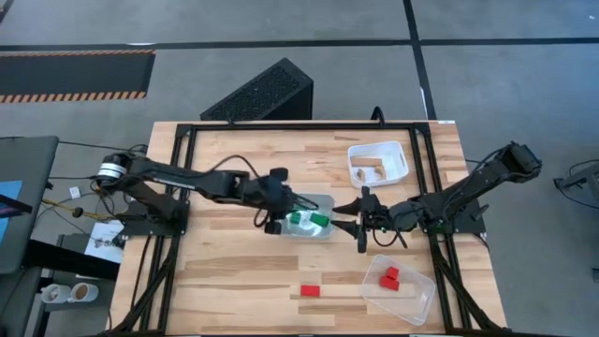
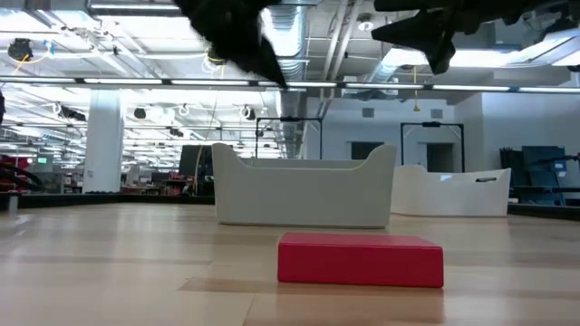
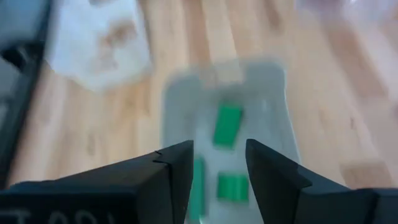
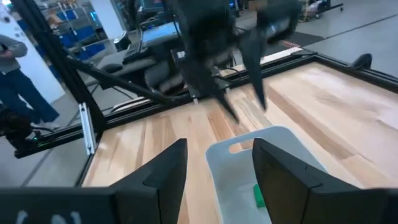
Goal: Sort & place blocks by color
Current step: Put the red block into the transparent bin
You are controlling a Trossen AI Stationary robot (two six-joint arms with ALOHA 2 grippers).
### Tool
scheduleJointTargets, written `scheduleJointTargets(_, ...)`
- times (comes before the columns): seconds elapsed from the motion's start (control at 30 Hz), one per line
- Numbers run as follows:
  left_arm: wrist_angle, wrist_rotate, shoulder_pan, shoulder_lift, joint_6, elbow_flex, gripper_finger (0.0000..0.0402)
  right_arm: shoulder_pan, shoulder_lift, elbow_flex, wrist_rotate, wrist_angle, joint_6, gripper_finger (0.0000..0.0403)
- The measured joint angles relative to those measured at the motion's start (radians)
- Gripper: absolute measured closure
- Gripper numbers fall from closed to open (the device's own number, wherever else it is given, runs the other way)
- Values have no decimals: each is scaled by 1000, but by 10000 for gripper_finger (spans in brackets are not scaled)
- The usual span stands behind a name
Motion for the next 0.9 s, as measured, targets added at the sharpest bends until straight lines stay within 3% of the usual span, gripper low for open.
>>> scheduleJointTargets(0.33, 141, 150, -9, -98, 21, 2, 294, 2, 37, 0, 3, 68, 34, 188)
scheduleJointTargets(0.77, 152, 128, -39, -168, -51, 0, 325, 17, 266, 59, -80, 128, 23, 188)
scheduleJointTargets(0.9, 273, 134, -39, -206, -64, -73, 335, 17, 319, 100, -81, 126, 6, 188)
